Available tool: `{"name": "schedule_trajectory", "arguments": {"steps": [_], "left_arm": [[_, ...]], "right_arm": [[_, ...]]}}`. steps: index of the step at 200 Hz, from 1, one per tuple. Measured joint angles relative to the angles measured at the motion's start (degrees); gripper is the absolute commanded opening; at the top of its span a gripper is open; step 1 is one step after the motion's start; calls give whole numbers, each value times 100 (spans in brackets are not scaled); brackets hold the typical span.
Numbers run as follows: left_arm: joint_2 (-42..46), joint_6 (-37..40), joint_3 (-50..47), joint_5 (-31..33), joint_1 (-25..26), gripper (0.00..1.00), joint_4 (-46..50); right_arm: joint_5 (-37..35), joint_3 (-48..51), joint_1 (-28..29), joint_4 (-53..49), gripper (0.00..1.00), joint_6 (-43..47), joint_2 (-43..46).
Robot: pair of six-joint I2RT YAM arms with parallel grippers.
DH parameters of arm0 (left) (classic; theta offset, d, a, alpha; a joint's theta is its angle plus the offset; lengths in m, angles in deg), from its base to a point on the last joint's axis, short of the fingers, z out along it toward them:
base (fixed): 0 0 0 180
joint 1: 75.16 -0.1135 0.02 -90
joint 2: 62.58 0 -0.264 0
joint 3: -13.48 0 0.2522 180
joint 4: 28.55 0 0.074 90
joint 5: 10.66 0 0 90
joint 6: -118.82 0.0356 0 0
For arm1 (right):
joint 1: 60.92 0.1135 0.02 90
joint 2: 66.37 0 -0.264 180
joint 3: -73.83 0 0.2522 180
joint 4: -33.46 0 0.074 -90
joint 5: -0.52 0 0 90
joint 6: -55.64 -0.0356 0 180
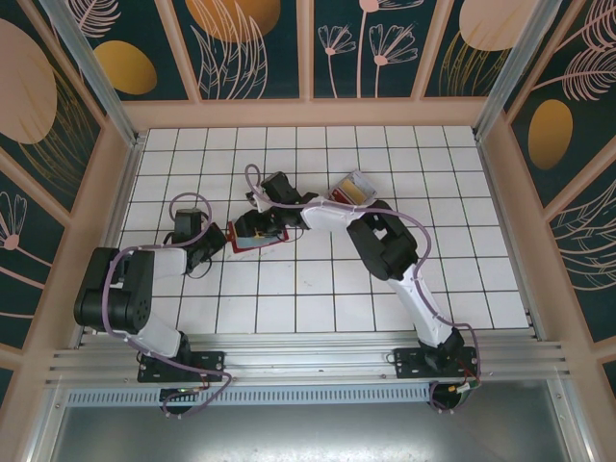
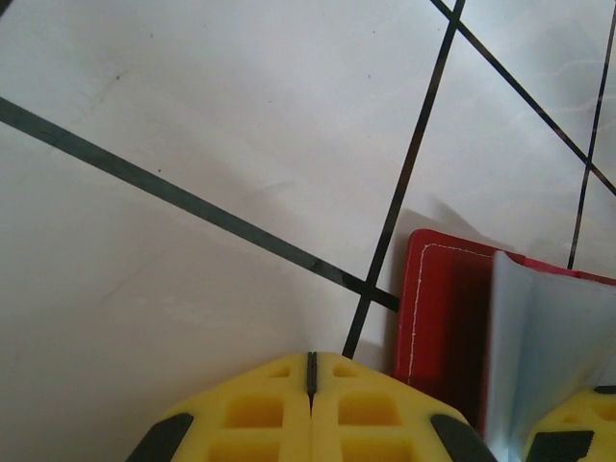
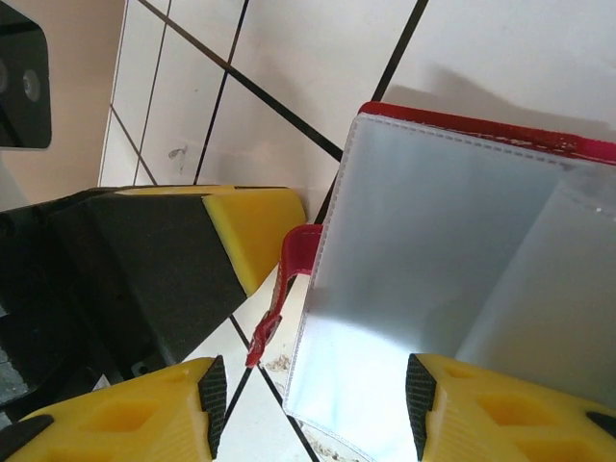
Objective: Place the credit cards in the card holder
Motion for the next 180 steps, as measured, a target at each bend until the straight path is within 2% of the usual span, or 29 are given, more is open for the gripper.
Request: {"name": "schedule_trajectory", "arguments": {"steps": [30,92,145,180], "left_arm": [[-74,0,28,-109,-24,12,-70],[-595,-4,365,-544,28,12,-481],[-1104,-98,828,-472,531,11,-804],[-1331,-299,942,-678,872,11,-1134]], "right_arm": [[-85,63,0,20,56,68,22],[-109,595,-61,245,56,57,330],[-153,1034,-188,238,56,-7,623],[-216,1504,-369,260,56,-116,920]]}}
